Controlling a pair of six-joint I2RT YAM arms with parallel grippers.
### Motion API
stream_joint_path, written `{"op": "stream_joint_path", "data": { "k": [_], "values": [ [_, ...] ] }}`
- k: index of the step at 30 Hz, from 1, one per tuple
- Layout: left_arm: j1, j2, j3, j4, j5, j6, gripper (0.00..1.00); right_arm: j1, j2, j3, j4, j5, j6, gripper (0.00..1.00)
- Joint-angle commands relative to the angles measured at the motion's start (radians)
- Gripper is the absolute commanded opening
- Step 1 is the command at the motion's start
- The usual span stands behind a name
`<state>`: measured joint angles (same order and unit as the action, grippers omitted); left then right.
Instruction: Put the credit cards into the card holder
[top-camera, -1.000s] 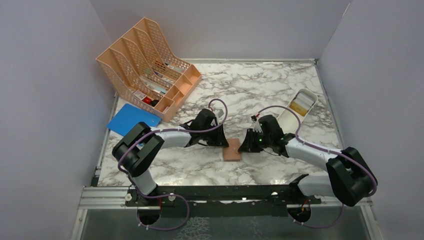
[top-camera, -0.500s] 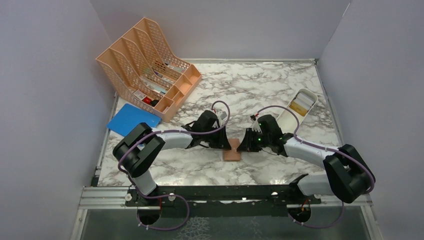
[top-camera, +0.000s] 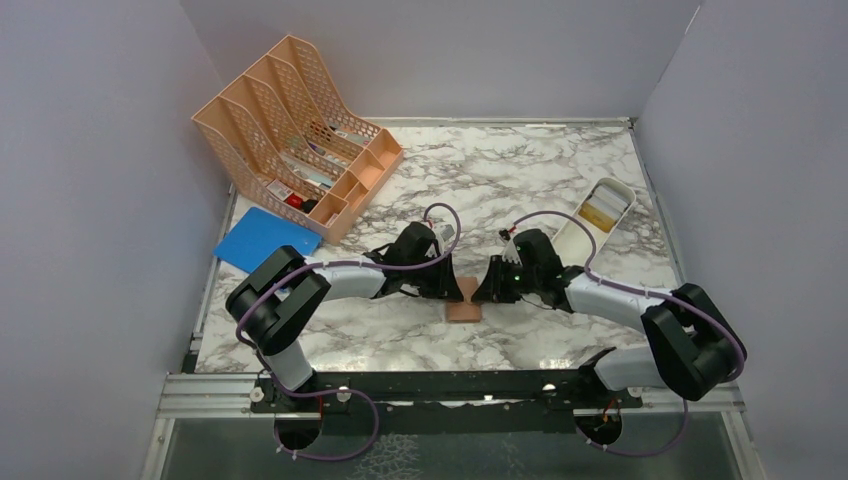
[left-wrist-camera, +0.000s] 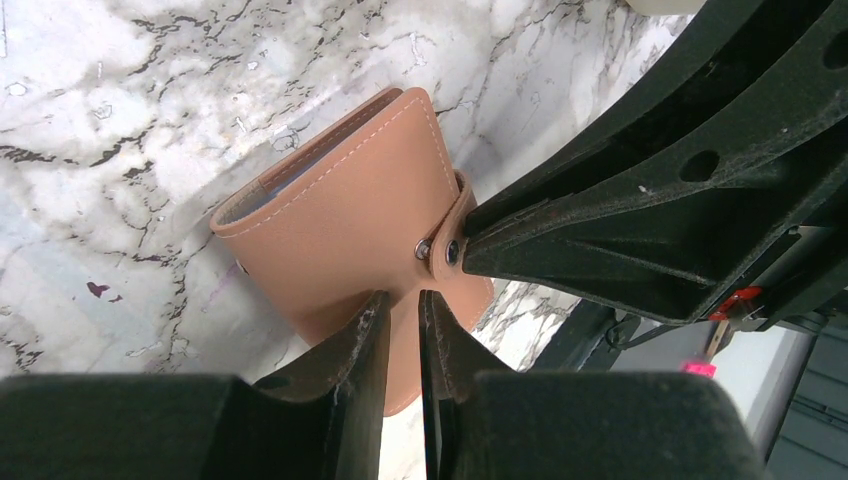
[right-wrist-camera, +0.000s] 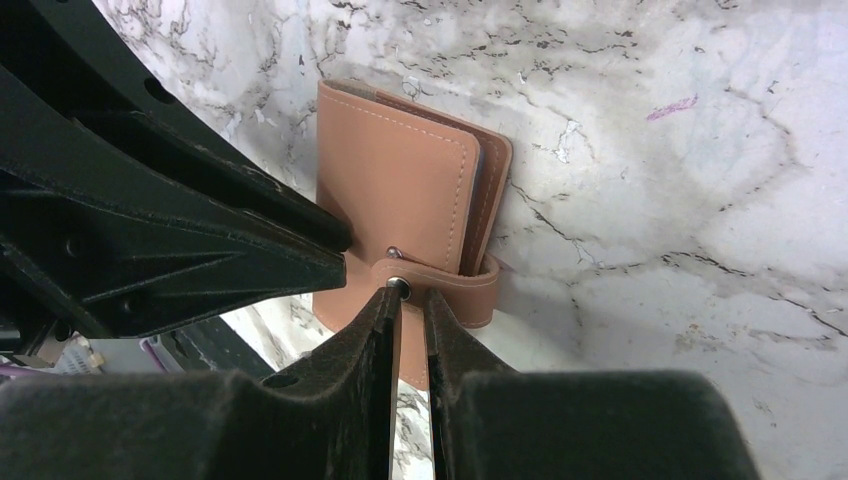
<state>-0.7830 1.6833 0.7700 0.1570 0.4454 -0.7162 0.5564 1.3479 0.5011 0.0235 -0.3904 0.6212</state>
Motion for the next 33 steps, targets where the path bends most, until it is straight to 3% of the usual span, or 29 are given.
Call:
{"op": "stream_joint_path", "data": {
  "k": [1, 33],
  "values": [
    [-0.01, 0.005, -0.018, -0.031, -0.021, 0.005, 0.21, 0.008, 0.024, 0.012, 0.04, 0.019, 0.005, 0.19],
    [-0.01, -0.039, -0.005, -0.092, -0.096, 0.009, 0.2, 0.043, 0.089, 0.086, -0.036, 0.09, -0.037, 0.18]
  ]
}}
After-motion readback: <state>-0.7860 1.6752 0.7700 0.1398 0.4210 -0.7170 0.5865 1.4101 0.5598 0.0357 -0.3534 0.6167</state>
